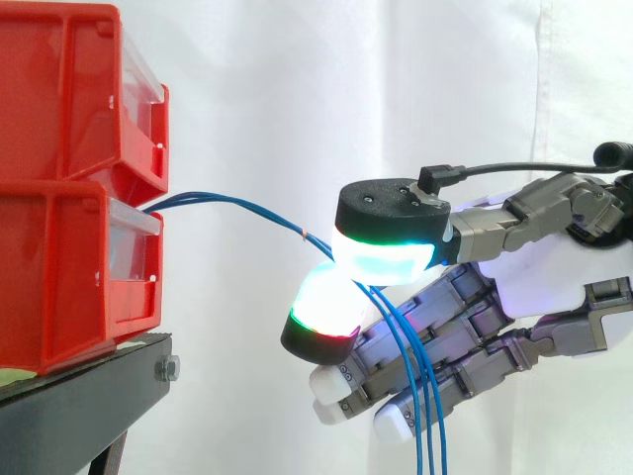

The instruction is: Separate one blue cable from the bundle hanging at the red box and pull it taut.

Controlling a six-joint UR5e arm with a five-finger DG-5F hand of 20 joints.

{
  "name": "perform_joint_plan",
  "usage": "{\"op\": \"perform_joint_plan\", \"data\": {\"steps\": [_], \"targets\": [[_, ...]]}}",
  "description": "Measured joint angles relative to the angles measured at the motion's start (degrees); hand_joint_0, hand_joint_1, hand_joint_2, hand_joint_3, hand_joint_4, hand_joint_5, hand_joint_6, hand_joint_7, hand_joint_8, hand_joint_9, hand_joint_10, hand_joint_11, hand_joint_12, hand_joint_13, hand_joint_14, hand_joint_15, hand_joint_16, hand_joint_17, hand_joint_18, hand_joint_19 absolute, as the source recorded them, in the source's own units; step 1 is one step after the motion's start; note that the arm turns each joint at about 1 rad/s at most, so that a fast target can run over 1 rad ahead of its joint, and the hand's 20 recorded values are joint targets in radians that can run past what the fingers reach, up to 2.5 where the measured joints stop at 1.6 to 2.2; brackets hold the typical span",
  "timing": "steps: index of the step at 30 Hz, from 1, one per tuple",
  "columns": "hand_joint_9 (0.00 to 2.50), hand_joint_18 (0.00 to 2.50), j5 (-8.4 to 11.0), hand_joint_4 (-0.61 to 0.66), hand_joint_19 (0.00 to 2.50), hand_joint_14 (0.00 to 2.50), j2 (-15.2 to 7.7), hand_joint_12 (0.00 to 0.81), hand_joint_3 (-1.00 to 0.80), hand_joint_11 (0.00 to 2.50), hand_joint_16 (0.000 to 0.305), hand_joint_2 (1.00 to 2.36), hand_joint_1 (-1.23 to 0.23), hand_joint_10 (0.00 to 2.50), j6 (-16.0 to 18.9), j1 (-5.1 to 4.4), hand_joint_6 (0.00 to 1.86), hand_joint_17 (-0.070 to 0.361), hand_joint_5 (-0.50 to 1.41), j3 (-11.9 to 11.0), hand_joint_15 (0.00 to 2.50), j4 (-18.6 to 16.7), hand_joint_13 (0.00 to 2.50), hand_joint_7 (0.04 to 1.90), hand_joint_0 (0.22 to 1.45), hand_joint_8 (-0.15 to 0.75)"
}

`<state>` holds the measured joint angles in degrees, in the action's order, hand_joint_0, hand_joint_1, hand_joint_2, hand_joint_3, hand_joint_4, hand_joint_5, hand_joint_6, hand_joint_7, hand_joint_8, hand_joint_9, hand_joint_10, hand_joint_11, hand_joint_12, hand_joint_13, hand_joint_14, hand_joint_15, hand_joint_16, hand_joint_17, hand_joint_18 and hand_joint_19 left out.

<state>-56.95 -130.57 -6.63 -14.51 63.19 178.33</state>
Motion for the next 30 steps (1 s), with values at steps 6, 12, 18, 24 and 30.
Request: {"op": "perform_joint_plan", "data": {"steps": [6, 12, 18, 24, 30], "targets": [[0.63, 0.54, 0.00, 0.14, 0.35, 0.00, 0.08, 0.233, -0.50, 0.46, 0.034, 1.00, -0.66, 0.01, 0.53, 0.11, 0.88, 0.076, -0.24, 0.00, 0.06, 1.17, 0.39, 0.95, 0.69, 0.279], [0.60, 0.48, 0.00, 0.18, 0.37, 0.00, 0.13, 0.230, -0.50, 0.46, 0.033, 1.00, -0.71, 0.02, 0.97, 0.11, 0.88, 0.073, -0.24, 0.00, 0.06, 1.39, 0.35, 0.95, 0.66, 0.276], [0.60, 0.49, 0.00, 0.18, 0.37, 0.00, 0.13, 0.225, -0.50, 0.46, 0.032, 1.00, -0.69, 0.01, 1.01, 0.13, 0.87, 0.073, -0.24, -0.02, 0.06, 1.41, 0.35, 0.92, 0.60, 0.283], [0.62, 0.49, 0.00, 0.17, 0.37, 0.00, 0.14, 0.217, -0.50, 0.45, 0.031, 1.00, -0.56, 0.01, 1.01, 0.12, 0.86, 0.070, -0.23, -0.02, 0.06, 1.41, 0.35, 0.93, 0.64, 0.281], [0.61, 0.45, 0.00, 0.16, 0.36, 0.00, 0.14, 0.218, -0.38, 0.45, 0.030, 1.01, -0.58, 0.01, 1.01, 0.11, 0.87, 0.069, -0.23, -0.33, 0.06, 1.41, 0.33, 0.96, 0.66, 0.285]]}}
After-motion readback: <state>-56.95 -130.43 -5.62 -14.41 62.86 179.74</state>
